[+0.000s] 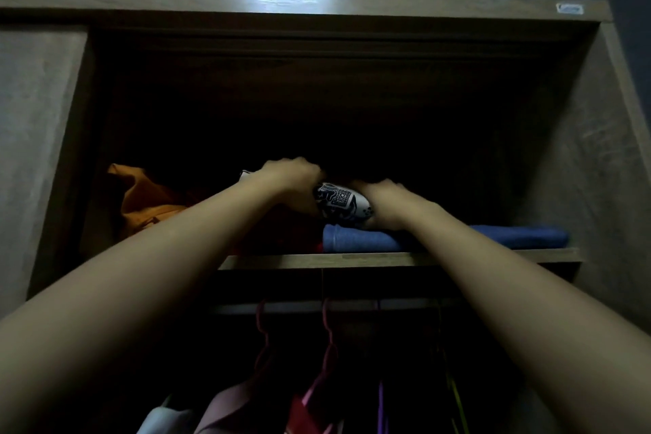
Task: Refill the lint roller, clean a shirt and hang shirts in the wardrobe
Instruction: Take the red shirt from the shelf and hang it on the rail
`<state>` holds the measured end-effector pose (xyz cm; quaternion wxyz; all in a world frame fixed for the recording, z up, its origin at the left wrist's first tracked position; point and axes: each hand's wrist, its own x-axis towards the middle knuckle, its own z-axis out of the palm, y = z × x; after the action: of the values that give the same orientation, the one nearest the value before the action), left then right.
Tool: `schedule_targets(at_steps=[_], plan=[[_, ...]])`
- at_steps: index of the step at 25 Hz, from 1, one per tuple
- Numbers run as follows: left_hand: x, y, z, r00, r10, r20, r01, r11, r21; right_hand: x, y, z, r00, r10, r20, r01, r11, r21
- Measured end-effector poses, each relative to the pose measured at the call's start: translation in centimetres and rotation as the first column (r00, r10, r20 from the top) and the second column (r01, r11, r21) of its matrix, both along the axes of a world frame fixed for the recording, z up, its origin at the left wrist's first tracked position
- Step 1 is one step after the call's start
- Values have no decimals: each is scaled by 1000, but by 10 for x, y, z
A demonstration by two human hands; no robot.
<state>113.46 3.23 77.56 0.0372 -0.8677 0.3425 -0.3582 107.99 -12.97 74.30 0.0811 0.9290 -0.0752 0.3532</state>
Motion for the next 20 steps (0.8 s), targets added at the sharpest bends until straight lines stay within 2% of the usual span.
schedule_targets(at_steps=[3, 6, 8, 10, 11, 13, 14, 16, 17, 18, 20], plan=[[-6, -13, 7, 996, -60, 60, 64, 996, -59, -7, -6, 10, 990, -134, 49, 139, 982, -131], [-21, -45, 9, 965, -228, 127, 239, 968, -73, -51, -35, 21, 974, -216, 71, 227, 935, -272], [-35, -77, -7, 929, -322, 180, 338, 939, -64, -88, -61, 22, 938, -340, 62, 335, 852, -401], [-48, -107, -27, 898, -384, 217, 401, 915, -44, -114, -83, 13, 871, -481, 96, 452, 712, -538], [-52, -116, -36, 886, -409, 220, 424, 906, -23, -121, -91, 7, 862, -498, 99, 456, 675, -580], [-52, -118, -39, 870, -469, 153, 474, 880, 1, -128, -100, -4, 899, -435, 52, 374, 700, -609], [-48, -113, -37, 859, -508, 66, 510, 860, -7, -132, -103, -8, 909, -415, 29, 349, 722, -597], [-39, -96, -28, 823, -555, -122, 559, 829, -5, -139, -104, -4, 891, -451, 51, 400, 726, -559], [-35, -88, -24, 817, -550, -174, 561, 828, 12, -142, -102, -1, 866, -492, 87, 451, 695, -561], [-33, -84, -21, 822, -540, -178, 554, 832, 33, -144, -99, 2, 843, -527, 112, 483, 649, -588], [-34, -82, -23, 845, -532, -64, 535, 841, 81, -141, -98, 9, 852, -497, 164, 457, 555, -695]])
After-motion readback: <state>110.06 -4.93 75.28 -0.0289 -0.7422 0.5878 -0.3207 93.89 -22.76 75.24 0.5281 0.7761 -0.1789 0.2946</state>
